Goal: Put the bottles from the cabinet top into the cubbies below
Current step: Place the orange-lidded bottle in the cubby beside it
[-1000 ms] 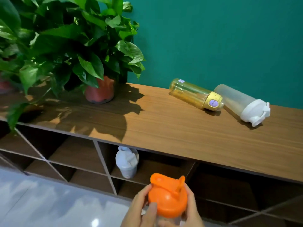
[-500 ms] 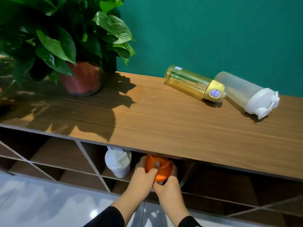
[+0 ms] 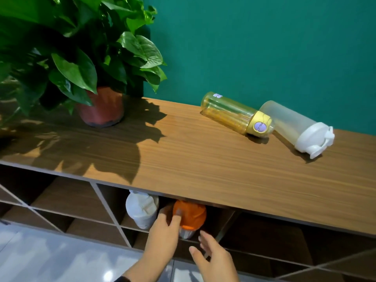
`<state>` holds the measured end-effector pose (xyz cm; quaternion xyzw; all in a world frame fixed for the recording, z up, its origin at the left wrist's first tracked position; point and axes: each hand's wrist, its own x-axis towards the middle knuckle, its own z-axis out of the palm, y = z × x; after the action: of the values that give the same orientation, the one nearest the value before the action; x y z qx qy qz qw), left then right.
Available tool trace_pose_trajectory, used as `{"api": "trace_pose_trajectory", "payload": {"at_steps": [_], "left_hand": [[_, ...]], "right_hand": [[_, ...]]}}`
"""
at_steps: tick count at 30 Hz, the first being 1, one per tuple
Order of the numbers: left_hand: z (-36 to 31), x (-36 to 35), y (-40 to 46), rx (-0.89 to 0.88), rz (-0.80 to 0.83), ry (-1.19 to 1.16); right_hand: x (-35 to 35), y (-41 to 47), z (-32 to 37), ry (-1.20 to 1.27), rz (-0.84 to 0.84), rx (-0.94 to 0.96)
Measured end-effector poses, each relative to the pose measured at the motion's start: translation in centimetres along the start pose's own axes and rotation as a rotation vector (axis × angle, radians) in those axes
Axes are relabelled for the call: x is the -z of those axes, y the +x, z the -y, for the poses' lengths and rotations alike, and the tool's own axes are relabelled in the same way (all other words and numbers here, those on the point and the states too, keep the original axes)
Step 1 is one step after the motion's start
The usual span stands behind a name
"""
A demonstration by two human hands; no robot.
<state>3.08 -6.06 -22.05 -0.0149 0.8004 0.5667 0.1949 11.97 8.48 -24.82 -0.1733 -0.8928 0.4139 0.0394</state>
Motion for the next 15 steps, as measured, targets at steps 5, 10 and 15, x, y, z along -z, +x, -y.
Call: {"api": "trace_pose_trajectory", "payload": {"at_steps": [5,10,15], "left_hand": [[-1.2,3.5,-7.3,-0.441,-0.013,0.266],[-9.6,2.2,-5.4,-0.83,0.001,0.269],[-14.4,-1.7,3.3,-0.695,-0.051,0.538]], "right_hand": [[6.0,-5.1,6.4,0.023,-0.141,0.203],[14.0,1.0,6.8,0.116,-0.395,0.182],[16.5,6.1,3.8,0.054,-0.401,-0.064]]}}
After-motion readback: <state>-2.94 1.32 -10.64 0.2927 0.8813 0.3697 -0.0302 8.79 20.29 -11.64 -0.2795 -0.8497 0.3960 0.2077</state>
